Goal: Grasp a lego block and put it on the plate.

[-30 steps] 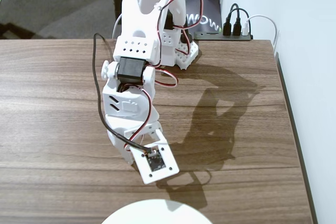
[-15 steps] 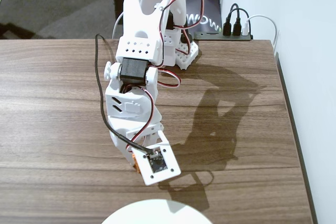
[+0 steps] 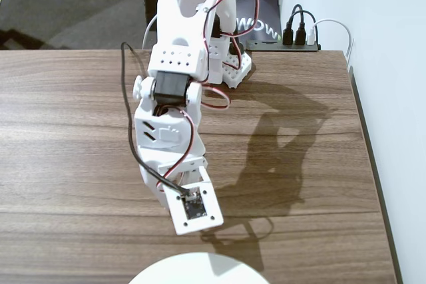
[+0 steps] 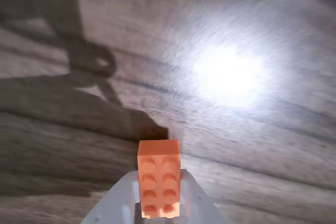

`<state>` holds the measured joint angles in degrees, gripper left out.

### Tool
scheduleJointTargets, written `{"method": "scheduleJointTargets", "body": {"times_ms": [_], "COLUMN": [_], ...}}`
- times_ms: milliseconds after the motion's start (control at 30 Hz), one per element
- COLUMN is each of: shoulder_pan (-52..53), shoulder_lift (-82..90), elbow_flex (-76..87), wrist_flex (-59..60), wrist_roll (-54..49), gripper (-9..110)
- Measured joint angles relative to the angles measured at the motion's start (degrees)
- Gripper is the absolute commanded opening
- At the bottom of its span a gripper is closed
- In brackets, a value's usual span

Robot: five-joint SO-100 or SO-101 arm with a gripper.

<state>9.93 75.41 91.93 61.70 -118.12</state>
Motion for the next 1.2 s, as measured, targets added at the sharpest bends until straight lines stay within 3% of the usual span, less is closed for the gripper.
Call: {"method": "scheduleJointTargets", "body": {"times_ms": [433,867,1200], "shoulder_pan": [-1.2,-3.3,-4.2], "shoulder_lift": [7.7,9.0,1.7], "elbow_flex": [-4.0,-11.0,-16.0], "wrist_flex": [-2.8,-13.4,-20.3], "wrist_roll": [13.4,26.9,28.4], "gripper": [5,5,5]}}
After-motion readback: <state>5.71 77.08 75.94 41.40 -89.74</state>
